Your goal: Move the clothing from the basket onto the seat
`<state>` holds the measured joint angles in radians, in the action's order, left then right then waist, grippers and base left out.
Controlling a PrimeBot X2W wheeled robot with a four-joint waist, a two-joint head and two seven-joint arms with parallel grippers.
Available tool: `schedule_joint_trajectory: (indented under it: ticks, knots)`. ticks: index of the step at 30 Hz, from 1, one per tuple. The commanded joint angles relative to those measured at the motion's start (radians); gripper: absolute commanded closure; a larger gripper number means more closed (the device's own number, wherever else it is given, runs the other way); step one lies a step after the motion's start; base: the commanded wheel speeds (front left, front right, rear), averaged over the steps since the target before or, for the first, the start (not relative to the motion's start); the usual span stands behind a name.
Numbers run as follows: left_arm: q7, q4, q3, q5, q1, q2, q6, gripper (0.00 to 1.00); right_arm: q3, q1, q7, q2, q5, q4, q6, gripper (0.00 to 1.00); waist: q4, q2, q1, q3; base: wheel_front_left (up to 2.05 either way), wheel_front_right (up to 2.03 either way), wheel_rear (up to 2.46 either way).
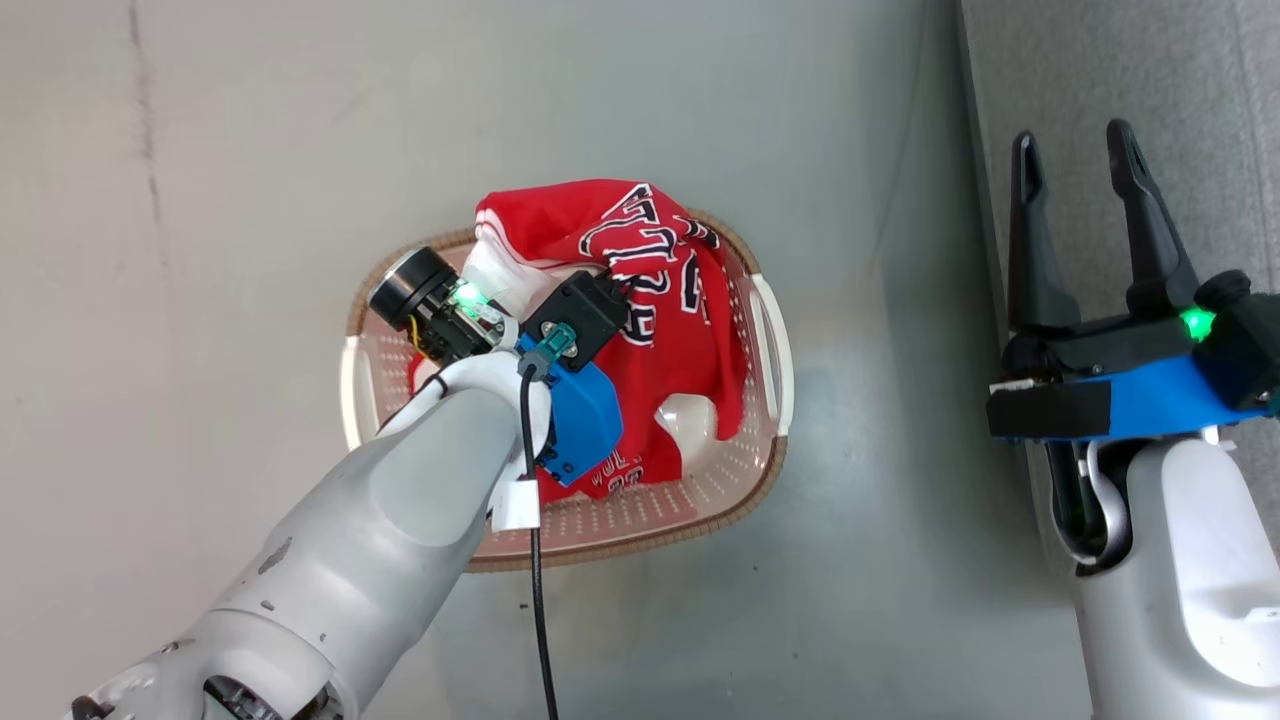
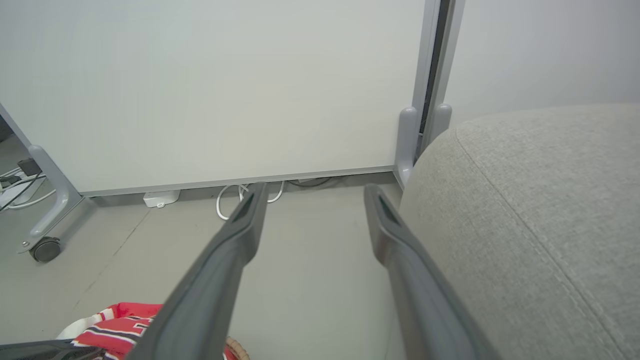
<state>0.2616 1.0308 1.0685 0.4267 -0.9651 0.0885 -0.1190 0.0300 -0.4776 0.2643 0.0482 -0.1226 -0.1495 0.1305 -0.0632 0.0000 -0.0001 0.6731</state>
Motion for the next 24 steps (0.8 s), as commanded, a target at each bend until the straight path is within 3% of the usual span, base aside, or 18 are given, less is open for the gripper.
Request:
schedule_joint_trajectory:
  ticks: [1, 24]
  knots:
    - [0.005, -0.022, -0.016, -0.003, 0.006, 0.002, 0.009, 1.00, 0.004, 0.016, 0.000, 0.004, 0.003, -0.004, 0.000, 0.00, 0.021, 0.0000, 0.0001, -0.048, 0.00, 0.00, 0.00]
    - [0.005, -0.330, -0.242, -0.090, 0.141, 0.037, 0.028, 1.00, 0.007, 0.163, 0.000, 0.004, -0.011, -0.063, 0.000, 0.00, 0.038, 0.0000, 0.0001, -0.363, 0.00, 0.00, 0.00]
